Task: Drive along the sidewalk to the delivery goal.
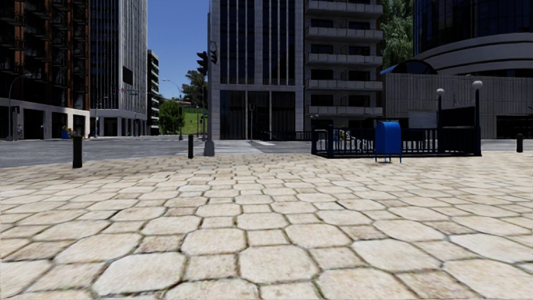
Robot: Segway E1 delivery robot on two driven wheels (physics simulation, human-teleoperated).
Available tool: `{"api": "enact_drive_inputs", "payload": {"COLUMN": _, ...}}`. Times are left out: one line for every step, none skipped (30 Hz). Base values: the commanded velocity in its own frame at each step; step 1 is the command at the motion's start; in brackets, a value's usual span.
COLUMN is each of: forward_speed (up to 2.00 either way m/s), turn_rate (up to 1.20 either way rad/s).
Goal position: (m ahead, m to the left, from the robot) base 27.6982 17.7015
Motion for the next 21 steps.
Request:
{"api": "enact_drive_inputs", "payload": {"forward_speed": 2.00, "turn_rate": 0.00}}
{"api": "enact_drive_inputs", "payload": {"forward_speed": 2.00, "turn_rate": 0.00}}
{"api": "enact_drive_inputs", "payload": {"forward_speed": 2.00, "turn_rate": 0.00}}
{"api": "enact_drive_inputs", "payload": {"forward_speed": 2.00, "turn_rate": 0.00}}
{"api": "enact_drive_inputs", "payload": {"forward_speed": 2.00, "turn_rate": 0.00}}
{"api": "enact_drive_inputs", "payload": {"forward_speed": 2.00, "turn_rate": 0.00}}
{"api": "enact_drive_inputs", "payload": {"forward_speed": 2.00, "turn_rate": 0.00}}
{"api": "enact_drive_inputs", "payload": {"forward_speed": 2.00, "turn_rate": 0.00}}
{"api": "enact_drive_inputs", "payload": {"forward_speed": 2.00, "turn_rate": 0.00}}
{"api": "enact_drive_inputs", "payload": {"forward_speed": 2.00, "turn_rate": 0.00}}
{"api": "enact_drive_inputs", "payload": {"forward_speed": 2.00, "turn_rate": 0.00}}
{"api": "enact_drive_inputs", "payload": {"forward_speed": 2.00, "turn_rate": 0.00}}
{"api": "enact_drive_inputs", "payload": {"forward_speed": 2.00, "turn_rate": 0.00}}
{"api": "enact_drive_inputs", "payload": {"forward_speed": 2.00, "turn_rate": 0.00}}
{"api": "enact_drive_inputs", "payload": {"forward_speed": 2.00, "turn_rate": 0.00}}
{"api": "enact_drive_inputs", "payload": {"forward_speed": 2.00, "turn_rate": 0.00}}
{"api": "enact_drive_inputs", "payload": {"forward_speed": 2.00, "turn_rate": 0.00}}
{"api": "enact_drive_inputs", "payload": {"forward_speed": 2.00, "turn_rate": 0.00}}
{"api": "enact_drive_inputs", "payload": {"forward_speed": 2.00, "turn_rate": 0.00}}
{"api": "enact_drive_inputs", "payload": {"forward_speed": 2.00, "turn_rate": 0.00}}
{"api": "enact_drive_inputs", "payload": {"forward_speed": 2.00, "turn_rate": 0.00}}
